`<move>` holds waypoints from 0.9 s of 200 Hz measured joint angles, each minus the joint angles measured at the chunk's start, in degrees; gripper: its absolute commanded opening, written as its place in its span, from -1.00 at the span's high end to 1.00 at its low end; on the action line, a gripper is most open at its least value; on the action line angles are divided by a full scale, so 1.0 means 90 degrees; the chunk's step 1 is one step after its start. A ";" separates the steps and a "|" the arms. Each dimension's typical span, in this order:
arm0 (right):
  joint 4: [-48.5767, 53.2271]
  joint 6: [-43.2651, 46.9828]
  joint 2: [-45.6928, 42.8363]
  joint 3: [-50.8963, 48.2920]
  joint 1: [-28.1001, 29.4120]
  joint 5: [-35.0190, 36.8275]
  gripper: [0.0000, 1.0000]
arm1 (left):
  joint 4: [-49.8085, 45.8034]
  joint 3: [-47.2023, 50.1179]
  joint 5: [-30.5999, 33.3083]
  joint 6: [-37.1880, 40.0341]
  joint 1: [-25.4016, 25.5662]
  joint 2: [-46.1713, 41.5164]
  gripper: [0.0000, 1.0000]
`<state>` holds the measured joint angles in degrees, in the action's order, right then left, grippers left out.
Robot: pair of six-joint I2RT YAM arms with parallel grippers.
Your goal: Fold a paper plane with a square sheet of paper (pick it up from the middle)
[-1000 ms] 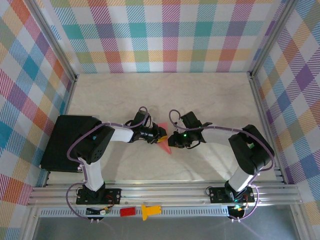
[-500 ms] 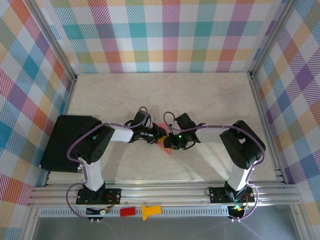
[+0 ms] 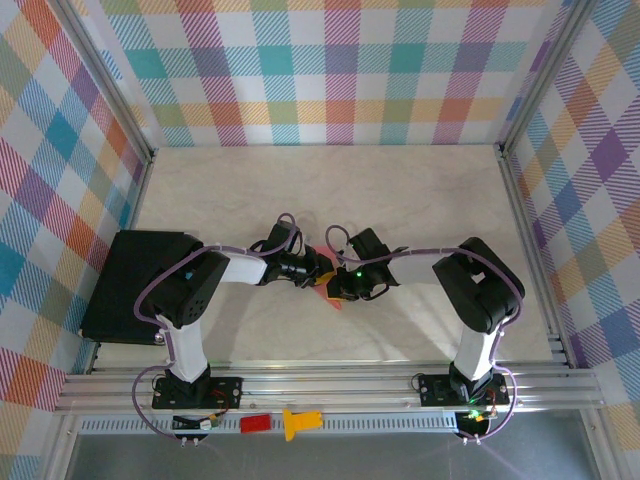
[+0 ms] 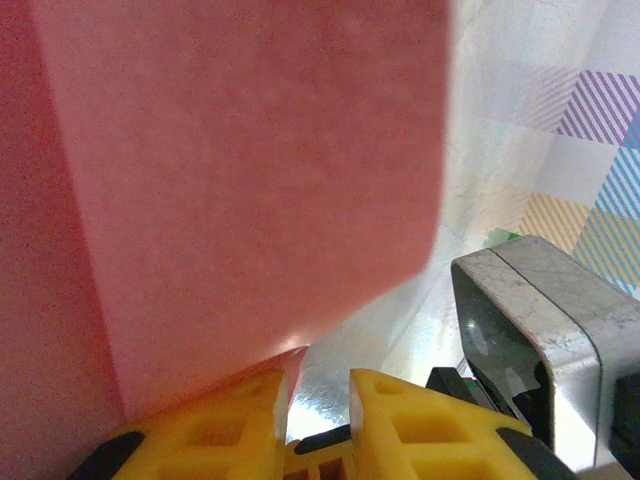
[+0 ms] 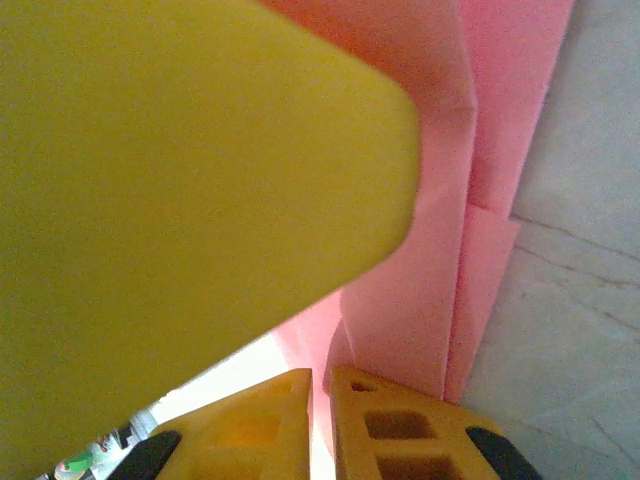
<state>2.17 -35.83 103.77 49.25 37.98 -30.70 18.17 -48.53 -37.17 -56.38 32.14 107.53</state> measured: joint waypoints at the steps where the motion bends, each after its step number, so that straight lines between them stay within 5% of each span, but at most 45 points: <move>1: 0.0000 0.0002 0.0005 0.0000 0.0000 -0.0002 0.74 | 0.0000 0.0000 -0.0002 0.0000 0.0000 0.0000 0.54; 180: 0.0872 0.0896 -0.0216 -0.0022 -0.0097 0.0070 0.74 | -0.0675 -0.0474 -0.0061 0.0658 -0.0464 0.0155 0.63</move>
<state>10.02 -27.77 101.82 49.06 37.10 -30.06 12.10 -52.80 -37.71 -50.46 27.97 108.92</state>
